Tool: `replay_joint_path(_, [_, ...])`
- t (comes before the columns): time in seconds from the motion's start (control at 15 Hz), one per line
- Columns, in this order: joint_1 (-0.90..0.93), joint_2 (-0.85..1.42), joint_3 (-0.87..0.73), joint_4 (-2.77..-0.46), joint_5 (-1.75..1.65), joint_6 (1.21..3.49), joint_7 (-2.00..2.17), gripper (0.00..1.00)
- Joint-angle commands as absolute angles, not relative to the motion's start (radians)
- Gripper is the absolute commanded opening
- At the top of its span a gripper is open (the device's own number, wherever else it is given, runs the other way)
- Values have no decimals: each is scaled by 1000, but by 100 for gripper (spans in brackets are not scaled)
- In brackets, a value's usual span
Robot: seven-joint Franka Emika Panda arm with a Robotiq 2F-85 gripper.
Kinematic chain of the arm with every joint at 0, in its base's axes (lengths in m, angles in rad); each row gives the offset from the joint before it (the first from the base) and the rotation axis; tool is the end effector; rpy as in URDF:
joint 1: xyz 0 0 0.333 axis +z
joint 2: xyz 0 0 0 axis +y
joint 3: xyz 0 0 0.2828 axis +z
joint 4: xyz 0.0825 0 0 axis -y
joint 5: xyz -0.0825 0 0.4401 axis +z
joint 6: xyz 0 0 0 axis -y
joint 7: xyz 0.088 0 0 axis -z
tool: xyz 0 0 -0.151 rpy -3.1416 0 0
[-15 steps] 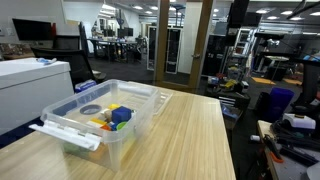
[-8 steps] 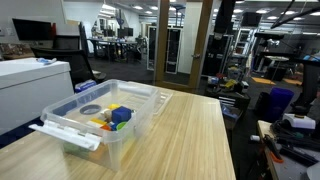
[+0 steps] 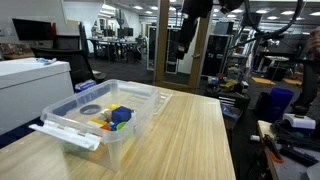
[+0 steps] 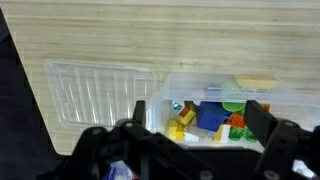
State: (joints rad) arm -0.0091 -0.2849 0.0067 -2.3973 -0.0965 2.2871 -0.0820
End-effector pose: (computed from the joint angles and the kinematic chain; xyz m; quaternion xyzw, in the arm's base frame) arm 0.5324 -0.0068 0.3382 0.9931 0.0679 0.0853 0.0436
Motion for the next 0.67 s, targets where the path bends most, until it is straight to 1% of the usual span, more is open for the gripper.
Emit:
replay_joint_path(0.0, [-5, -163, -4, -2317, -96, 2339, -108, 100])
replay_joint_path(0.07, [-6, -146, -2, -2303, -97, 2334, -99, 100])
replay_joint_path(0.13, [-6, -190, 2, -2337, -97, 2319, -82, 100])
replay_joint_path(0.6, [-6, -174, 2, -2326, -97, 2319, -82, 100])
